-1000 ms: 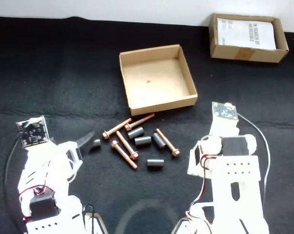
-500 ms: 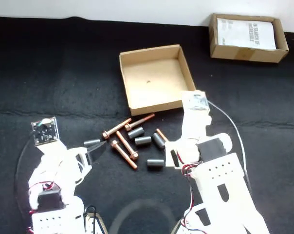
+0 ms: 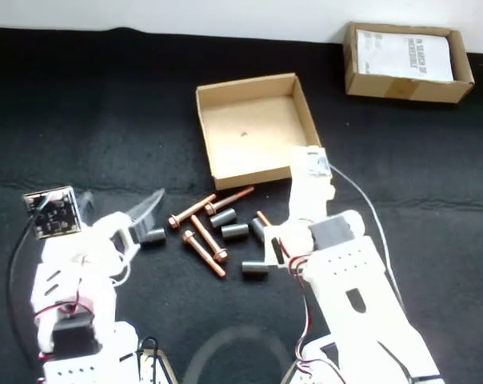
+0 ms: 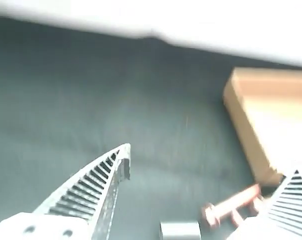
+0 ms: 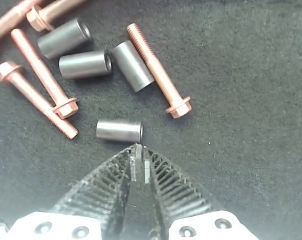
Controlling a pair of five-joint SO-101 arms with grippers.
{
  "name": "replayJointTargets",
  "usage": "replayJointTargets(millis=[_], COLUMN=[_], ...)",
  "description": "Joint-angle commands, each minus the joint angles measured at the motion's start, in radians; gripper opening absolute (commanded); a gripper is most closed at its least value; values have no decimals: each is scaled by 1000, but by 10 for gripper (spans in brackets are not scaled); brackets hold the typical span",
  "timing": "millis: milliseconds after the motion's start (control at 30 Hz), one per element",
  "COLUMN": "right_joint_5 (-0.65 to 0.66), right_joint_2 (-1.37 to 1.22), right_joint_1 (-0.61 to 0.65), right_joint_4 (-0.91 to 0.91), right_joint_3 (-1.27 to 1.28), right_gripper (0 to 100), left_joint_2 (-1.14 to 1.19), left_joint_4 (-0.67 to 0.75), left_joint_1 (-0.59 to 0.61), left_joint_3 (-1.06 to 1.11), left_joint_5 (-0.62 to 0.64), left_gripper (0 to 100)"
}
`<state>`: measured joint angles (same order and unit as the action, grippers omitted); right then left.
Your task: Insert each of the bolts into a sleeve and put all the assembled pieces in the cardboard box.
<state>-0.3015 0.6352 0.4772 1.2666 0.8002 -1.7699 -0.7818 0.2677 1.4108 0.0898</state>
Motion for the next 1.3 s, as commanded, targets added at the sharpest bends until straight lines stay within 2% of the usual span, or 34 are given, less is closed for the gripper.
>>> replayJointTargets(millis=[0,200,333,467,567,733,867,1000,1167,1267], right_joint_5=[-2,-2,-2,-2,-2,-2,-2,-2,-2,-2], right_joint_2=[-27,-58,-85,-107,-113,-111,-113,-113,-113,-113], right_joint_1=[7,7,7,7,7,4,4,5,7,7], right_joint_4=[-41,-110,-116,-116,-111,-110,-111,-116,-116,-117], right_joint_3=[-4,2,2,2,-2,-7,-7,-7,-7,-7], right_gripper=[10,10,10,10,10,10,10,10,10,10], left_joint_2=[137,581,865,1070,1168,1190,1190,1190,1194,1191], left_joint_4=[69,77,77,75,75,75,68,-81,-410,-586], left_joint_1=[22,56,76,76,76,88,157,153,102,33], left_joint_3=[-211,-636,-785,-694,-545,-378,-314,-318,-437,-539], left_joint_5=[-52,-48,-46,-38,26,146,229,224,230,244], left_gripper=[435,435,435,435,439,440,447,530,677,730])
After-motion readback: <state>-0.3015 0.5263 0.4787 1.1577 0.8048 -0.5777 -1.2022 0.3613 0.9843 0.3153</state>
